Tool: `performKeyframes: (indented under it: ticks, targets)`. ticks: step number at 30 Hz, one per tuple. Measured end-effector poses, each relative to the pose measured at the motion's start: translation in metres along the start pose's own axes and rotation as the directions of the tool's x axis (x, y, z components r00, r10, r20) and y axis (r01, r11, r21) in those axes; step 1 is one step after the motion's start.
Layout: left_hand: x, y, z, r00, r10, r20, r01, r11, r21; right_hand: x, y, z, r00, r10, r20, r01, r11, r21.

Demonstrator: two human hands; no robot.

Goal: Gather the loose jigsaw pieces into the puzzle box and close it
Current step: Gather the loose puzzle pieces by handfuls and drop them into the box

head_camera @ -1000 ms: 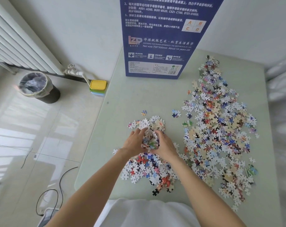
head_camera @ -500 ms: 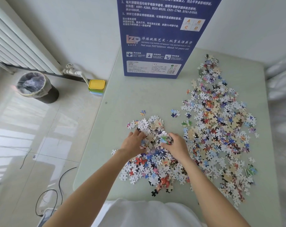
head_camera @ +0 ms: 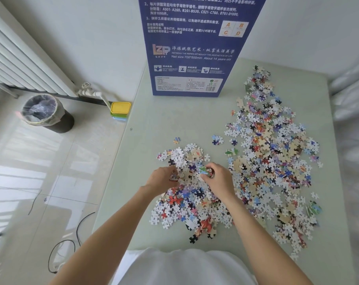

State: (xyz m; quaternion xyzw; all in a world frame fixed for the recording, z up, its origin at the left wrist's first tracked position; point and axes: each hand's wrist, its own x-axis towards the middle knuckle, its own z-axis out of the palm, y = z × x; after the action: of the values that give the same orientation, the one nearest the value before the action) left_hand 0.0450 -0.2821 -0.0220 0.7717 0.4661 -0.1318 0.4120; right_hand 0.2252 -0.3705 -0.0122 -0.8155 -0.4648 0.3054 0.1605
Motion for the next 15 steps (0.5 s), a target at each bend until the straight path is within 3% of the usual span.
performKeyframes:
  ticks: [5,15]
  targets:
    - [-0.004,-0.001,-0.005,0.999,-0.004,-0.038,0.001,0.997,-0.074,-0.001,0.001,-0.001,1.000,-0.004,-0.007,0.005,0.998,0.056]
    - [-0.013,-0.007,-0.013,0.992,-0.032,-0.122,0.025,0.998,-0.062,-0.004,0.001,-0.016,0.998,0.023,-0.056,-0.012,0.982,0.189]
